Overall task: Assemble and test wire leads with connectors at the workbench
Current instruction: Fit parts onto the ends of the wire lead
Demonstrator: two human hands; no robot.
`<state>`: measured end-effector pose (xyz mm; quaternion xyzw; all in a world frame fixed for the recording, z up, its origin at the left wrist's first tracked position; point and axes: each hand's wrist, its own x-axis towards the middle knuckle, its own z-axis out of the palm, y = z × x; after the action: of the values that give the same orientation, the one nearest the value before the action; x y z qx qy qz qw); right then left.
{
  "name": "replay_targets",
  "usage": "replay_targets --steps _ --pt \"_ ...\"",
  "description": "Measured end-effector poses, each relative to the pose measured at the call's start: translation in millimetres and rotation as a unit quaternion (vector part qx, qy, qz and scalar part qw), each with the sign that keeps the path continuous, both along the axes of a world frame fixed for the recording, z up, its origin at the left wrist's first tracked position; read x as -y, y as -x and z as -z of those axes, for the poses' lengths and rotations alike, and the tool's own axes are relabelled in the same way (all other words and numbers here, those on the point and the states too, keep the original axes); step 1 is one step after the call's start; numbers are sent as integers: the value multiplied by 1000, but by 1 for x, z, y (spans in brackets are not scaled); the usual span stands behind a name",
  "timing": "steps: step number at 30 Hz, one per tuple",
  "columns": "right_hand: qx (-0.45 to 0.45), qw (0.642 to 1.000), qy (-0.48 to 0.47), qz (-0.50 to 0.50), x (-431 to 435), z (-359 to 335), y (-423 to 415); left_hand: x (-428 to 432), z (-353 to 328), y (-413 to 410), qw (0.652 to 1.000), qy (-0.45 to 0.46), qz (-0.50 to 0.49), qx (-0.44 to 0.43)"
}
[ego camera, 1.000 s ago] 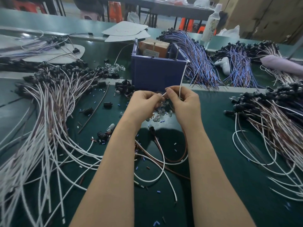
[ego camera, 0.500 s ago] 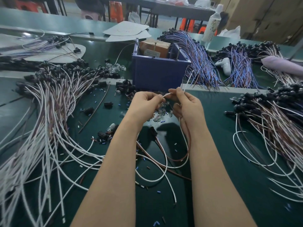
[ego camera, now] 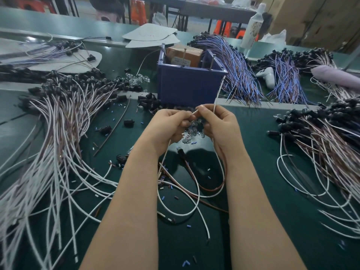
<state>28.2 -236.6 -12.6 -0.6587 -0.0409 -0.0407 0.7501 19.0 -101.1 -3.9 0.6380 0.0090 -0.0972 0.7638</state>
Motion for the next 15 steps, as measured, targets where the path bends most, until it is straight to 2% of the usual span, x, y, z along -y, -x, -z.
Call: replay_targets --steps 9,10,12,15 --pt "-61 996 -70 -8 0 1 -2 0 2 0 999 -12 38 4" --pt "-63 997 -46 3 -1 1 -1 0 2 0 999 -10 33 0" --pt "-53 994 87 36 -3 -1 -1 -1 1 -2 1000 11 -17 -13" --pt "-33 956 290 26 -4 -4 0 -5 1 -7 986 60 -152 -4"
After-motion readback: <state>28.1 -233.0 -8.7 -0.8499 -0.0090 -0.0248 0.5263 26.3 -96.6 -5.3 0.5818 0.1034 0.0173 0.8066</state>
